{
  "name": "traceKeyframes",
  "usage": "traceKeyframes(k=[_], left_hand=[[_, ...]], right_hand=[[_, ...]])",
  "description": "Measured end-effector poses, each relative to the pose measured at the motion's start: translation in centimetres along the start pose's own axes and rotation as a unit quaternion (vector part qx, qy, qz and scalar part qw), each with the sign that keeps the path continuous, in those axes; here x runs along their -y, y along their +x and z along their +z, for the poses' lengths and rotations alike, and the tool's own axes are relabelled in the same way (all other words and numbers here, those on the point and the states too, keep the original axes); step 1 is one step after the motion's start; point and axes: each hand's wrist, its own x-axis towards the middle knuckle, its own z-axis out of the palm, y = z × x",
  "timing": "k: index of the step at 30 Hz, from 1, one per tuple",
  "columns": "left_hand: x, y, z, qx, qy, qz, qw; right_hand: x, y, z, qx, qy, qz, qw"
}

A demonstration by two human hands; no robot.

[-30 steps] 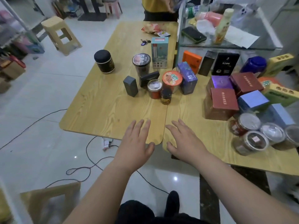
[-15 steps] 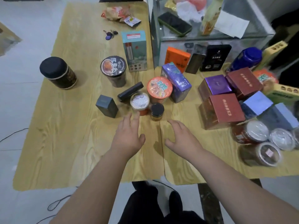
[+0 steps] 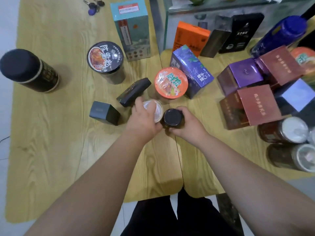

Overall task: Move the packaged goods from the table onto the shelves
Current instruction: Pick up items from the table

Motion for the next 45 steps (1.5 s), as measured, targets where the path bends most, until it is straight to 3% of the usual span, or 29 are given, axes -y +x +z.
traceKeyframes(k=[3,7,12,14,17,19,21,23,28,34,38,40,42,45], left_hand=[[1.2,-3.9,2.2,-0.022,-0.126,0.035,0.991],[1.0,-8.6,4.7,0.003,-0.336,-0.032,0.941],[-1.2,-9.6,5.1,-0.014,-0.368,-0.103,0.924],[-2.1,-10.2,5.0,-0.012,-0.407,-0.144,0.902],[-3.6,-12.6,4.9,-0.036,-0.504,-0.205,0.838],[-4.7,-14.9,5.1,-0.066,-0.610,-0.222,0.757],[-6.0,-17.4,5.3,-0.090,-0.714,-0.217,0.660],[-7.8,-19.9,5.3,-0.117,-0.759,-0.214,0.604],[-11.4,-25.6,5.1,-0.183,-0.787,-0.175,0.562],[-12.5,-34.5,4.4,-0.353,-0.751,-0.205,0.519],[-13.2,-43.2,4.3,-0.483,-0.710,-0.213,0.467],[-14.1,-48.4,4.5,-0.543,-0.676,-0.222,0.446],[-15.8,-54.0,5.8,-0.585,-0.644,-0.229,0.437],[-19.3,-62.7,9.3,-0.643,-0.611,-0.250,0.387]], right_hand=[[-1.2,-1.8,-0.9,0.045,-0.016,-0.005,0.999],[-3.4,-5.1,-1.4,0.085,-0.002,0.002,0.996],[-5.6,-6.7,-2.0,0.146,0.040,0.012,0.988],[-5.6,-7.1,-2.9,0.185,0.069,0.030,0.980],[-5.0,-7.9,-5.1,0.239,0.132,0.048,0.961],[-4.6,-8.9,-6.1,0.266,0.251,0.071,0.928],[-3.7,-10.0,-6.6,0.281,0.384,0.133,0.869],[-2.7,-11.1,-6.8,0.294,0.428,0.149,0.841],[0.7,-14.4,-7.0,0.370,0.326,0.056,0.868],[4.7,-20.3,-4.6,0.417,0.230,-0.047,0.878],[8.0,-27.8,-1.1,0.515,0.228,-0.056,0.825],[9.1,-32.3,0.8,0.565,0.192,-0.100,0.796],[9.3,-37.6,2.3,0.621,0.150,-0.134,0.758],[8.3,-46.3,3.8,0.697,0.110,-0.140,0.695]])
